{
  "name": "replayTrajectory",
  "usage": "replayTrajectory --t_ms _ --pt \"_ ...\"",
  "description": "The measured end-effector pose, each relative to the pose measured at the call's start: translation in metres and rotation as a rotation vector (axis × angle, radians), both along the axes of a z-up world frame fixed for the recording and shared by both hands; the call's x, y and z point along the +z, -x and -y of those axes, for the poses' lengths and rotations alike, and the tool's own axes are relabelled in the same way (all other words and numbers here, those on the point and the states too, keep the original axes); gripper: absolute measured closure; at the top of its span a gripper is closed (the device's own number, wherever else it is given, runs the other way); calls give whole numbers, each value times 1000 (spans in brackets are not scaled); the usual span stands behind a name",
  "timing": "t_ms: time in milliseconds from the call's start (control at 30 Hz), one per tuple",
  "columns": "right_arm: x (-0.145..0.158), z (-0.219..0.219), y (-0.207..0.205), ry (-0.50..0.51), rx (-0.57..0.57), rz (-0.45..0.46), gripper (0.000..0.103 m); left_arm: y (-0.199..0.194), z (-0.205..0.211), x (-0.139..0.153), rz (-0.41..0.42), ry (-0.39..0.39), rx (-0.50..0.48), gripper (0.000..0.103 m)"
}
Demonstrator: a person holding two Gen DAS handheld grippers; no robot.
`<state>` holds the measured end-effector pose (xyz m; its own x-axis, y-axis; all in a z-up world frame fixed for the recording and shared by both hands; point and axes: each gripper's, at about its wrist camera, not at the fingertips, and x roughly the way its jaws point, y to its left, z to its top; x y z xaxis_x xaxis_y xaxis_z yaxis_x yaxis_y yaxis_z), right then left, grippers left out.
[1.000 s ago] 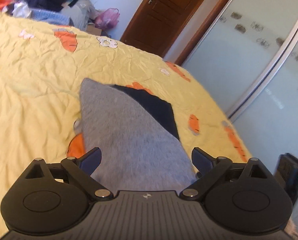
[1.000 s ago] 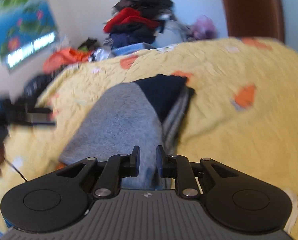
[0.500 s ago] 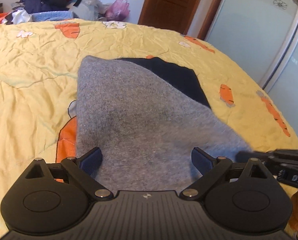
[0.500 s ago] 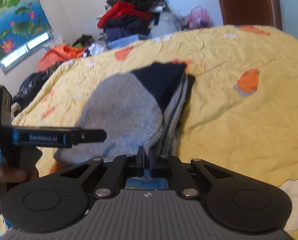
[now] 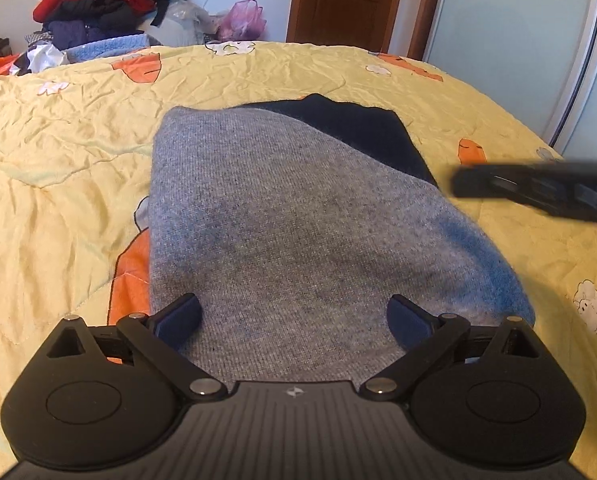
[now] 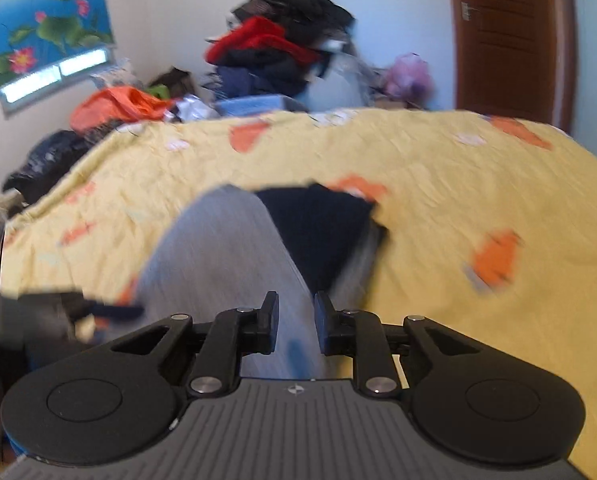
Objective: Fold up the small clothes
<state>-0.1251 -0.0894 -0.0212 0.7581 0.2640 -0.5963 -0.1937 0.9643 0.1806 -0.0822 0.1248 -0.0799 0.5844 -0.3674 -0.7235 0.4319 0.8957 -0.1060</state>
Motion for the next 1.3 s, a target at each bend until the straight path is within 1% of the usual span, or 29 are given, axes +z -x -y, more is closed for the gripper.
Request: replayTrajectory --t_ms 33,67,100,133,167,233,300,367,400,433,467,500,567,600,700,767,833,900,933,1000,1033,1067,1100,1133,1167,1200,1233,1267,1300 --pt "-3 -6 -11 0 23 -5 77 0 0 0 1 -1 1 1" --pt "-9 -11 -22 8 42 -19 81 0 1 -1 3 -1 4 1" --pt "-15 -15 -29 34 53 -37 88 0 2 -1 4 -1 6 0" --pt "-24 -16 -37 85 41 -63 93 1 2 -1 6 -2 7 0" --pt "-32 -13 -42 125 16 -83 103 1 3 -1 7 -4 5 0" --pt "-38 3 -39 74 18 -70 103 1 3 -2 10 -5 2 0" --pt "-36 8 -34 113 -3 -63 103 2 2 -1 11 -1 -2 0" --pt "-31 8 -28 111 -1 -61 103 2 -4 4 -2 40 6 0" --pt "-27 8 -25 97 5 -60 100 2 -10 8 -8 63 22 0" --pt "-23 9 -23 84 8 -59 95 1 -16 13 -6 76 40 0" --pt "-20 10 -21 75 1 -54 73 1 -22 18 6 78 56 0" --pt "-16 11 -19 71 -12 -42 37 -1 -29 22 22 68 69 0" --pt "-9 13 -16 57 -21 6 2 -7 -43 27 36 50 91 0" --pt "-6 13 -16 51 -26 24 5 -13 -51 28 25 51 111 0" --pt "-2 9 -20 113 -119 20 2 -31 -74 26 -42 92 171 0" --pt "-7 15 -27 69 -146 8 1 -41 -80 24 -60 129 190 0" --pt "-16 24 -45 -9 -175 -28 1 -56 -81 24 -72 189 196 0" --pt "-28 37 -74 -128 -159 -80 6 -80 -75 25 -104 247 185 0" --pt "-35 44 -90 -191 -169 -121 8 -93 -69 25 -115 257 196 0" --pt "-51 57 -116 -288 -216 -174 26 -118 -56 25 -110 269 186 0" --pt "-55 59 -123 -313 -224 -172 28 -132 -49 23 -121 255 188 0" --pt "-56 59 -129 -314 -226 -168 34 -148 -40 18 -145 219 205 0" --pt "-56 58 -134 -315 -224 -176 51 -161 -33 10 -171 209 199 1" --pt "-56 55 -137 -323 -219 -184 61 -169 -30 3 -192 226 182 1" --pt "-55 53 -139 -328 -213 -182 70 -171 -29 3 -155 228 186 12" --pt "-53 49 -141 -310 -206 -179 73 -175 -28 3 -162 234 184 43" --pt "-50 46 -144 -293 -195 -172 74 -176 -29 6 -175 250 189 51" --pt "-47 44 -145 -277 -187 -165 75 -177 -30 10 -179 264 197 63" --pt "-44 43 -149 -268 -181 -159 76 -177 -31 15 -169 259 201 67"
